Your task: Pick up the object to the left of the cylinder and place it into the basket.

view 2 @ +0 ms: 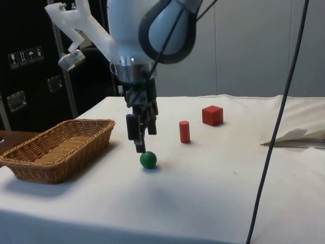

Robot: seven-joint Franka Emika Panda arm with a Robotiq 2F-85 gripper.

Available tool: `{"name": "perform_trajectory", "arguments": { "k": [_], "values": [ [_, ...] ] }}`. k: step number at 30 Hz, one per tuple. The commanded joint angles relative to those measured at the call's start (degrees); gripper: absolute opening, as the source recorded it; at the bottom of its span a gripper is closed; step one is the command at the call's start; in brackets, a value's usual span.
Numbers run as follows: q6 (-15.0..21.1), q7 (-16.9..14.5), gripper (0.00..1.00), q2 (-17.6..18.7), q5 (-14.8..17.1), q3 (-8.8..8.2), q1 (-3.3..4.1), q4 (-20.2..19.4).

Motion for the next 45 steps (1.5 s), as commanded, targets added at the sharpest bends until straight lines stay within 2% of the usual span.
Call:
{"name": "perform_trajectory", "arguments": {
  "k": [1,3,5,6,8,9,10,11,14,19,20,21,36,43,45],
  "values": [
    [0.86,0.00,1.00,0.00,0.00,0.00,0.00,-0.57],
    [2.98,-0.17,1.00,0.06,0.46,0.17,-0.17,-1.60],
    [4.01,-0.57,1.00,0.52,0.92,0.40,-0.63,-2.01],
    [4.93,-0.69,1.00,1.09,1.26,0.63,-1.09,-2.18],
    [5.67,-0.74,1.00,1.66,1.60,0.69,-1.43,-2.29],
    [5.67,-0.74,1.00,1.66,1.60,0.69,-1.43,-2.29],
    [5.10,-0.06,1.00,1.89,0.57,0.00,-0.86,-2.12],
    [6.47,-0.86,1.00,2.41,2.06,0.80,-1.72,-2.29],
    [7.79,-0.92,1.00,3.50,2.64,0.92,-2.12,-2.29],
    [9.80,-0.29,1.00,4.24,2.75,0.86,-1.83,-2.98],
    [9.28,0.06,1.00,4.70,2.12,0.40,-1.49,-2.58],
    [9.91,-0.23,1.00,4.30,2.64,0.80,-1.78,-2.98],
    [9.45,0.40,1.00,5.27,2.18,0.63,-1.32,-2.01],
    [9.63,0.63,1.00,6.36,2.52,1.20,-1.72,-0.97],
    [9.40,0.69,1.00,6.42,2.12,0.86,-1.55,-0.92]
  ]
}}
